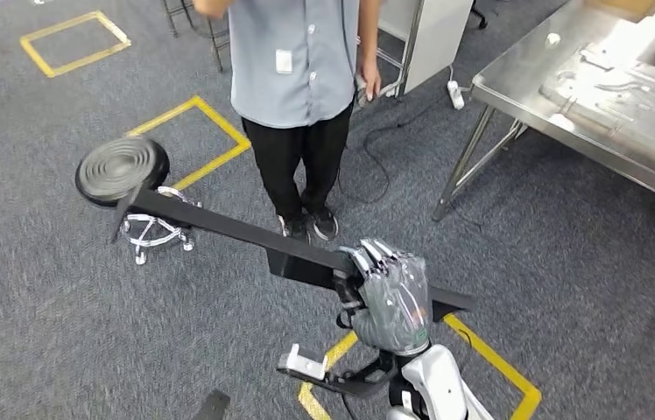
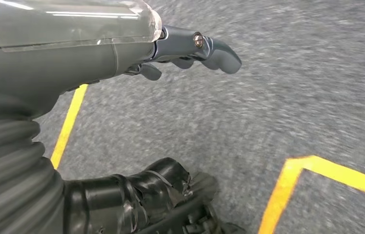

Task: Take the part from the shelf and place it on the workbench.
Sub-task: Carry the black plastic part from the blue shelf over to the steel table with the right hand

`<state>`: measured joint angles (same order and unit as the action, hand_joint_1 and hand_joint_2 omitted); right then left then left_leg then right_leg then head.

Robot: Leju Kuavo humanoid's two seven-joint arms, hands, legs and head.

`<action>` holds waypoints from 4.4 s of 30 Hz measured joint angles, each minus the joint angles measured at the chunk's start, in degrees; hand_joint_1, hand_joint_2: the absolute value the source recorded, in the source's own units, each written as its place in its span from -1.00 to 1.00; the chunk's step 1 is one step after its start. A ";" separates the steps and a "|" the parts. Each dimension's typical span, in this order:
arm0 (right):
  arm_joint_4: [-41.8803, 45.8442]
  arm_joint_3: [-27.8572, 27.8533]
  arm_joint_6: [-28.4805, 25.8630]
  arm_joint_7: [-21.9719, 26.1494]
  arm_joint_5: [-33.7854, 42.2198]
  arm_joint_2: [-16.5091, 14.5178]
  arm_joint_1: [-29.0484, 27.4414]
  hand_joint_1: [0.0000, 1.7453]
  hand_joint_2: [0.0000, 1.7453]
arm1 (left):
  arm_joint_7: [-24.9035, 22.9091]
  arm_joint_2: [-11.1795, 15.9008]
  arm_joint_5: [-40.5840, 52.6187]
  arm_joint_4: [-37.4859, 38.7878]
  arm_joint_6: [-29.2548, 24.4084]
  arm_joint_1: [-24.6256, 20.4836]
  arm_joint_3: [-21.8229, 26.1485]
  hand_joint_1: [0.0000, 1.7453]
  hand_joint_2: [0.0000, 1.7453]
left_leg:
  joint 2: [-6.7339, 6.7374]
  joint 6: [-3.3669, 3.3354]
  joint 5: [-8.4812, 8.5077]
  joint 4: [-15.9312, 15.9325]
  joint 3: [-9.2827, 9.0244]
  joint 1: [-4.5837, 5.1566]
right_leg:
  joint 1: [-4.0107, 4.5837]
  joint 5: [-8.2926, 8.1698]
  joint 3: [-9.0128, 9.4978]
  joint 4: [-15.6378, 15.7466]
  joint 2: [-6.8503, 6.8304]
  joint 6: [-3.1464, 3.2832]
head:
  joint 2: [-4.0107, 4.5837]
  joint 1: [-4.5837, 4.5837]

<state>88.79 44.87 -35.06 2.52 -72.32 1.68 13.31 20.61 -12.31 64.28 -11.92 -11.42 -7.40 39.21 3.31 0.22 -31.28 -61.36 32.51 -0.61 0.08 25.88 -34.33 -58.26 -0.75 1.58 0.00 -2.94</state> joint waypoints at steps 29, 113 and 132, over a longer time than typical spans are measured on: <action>-0.51 0.22 0.36 0.32 0.52 -0.06 0.70 1.00 1.00 | 0.07 -0.04 0.01 -0.02 0.22 0.05 0.00 -1.00 1.00 | 2.25 -0.12 1.63 2.80 -1.45 -0.18 | 0.02 0.13 -0.20 -0.25 -1.09 -1.12 | 0.00 -0.34; -2.58 1.75 -0.99 0.00 -0.10 -0.92 1.95 1.00 1.00 | 3.59 0.92 0.64 -0.02 6.39 0.51 -0.22 -1.00 1.00 | -3.00 -2.32 3.69 3.23 -0.25 -0.63 | -1.06 4.33 -6.67 -13.64 1.02 -3.33 | 0.00 -0.39; -2.17 0.12 -2.88 -0.78 -2.17 -0.93 0.08 1.00 1.00 | 3.74 0.99 0.65 -0.02 6.46 1.02 -0.22 -1.00 1.00 | -2.90 0.30 -0.62 -12.38 8.48 -0.56 | -0.20 2.62 2.82 -0.38 1.34 0.15 | 0.00 0.07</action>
<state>86.62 44.99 -37.94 1.74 -74.49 0.74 13.39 24.35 -11.32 64.93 -11.93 -4.96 -6.38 38.99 0.41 0.52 -31.90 -73.74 40.99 -1.17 -0.12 28.49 -31.52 -58.64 0.59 1.72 0.00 -2.87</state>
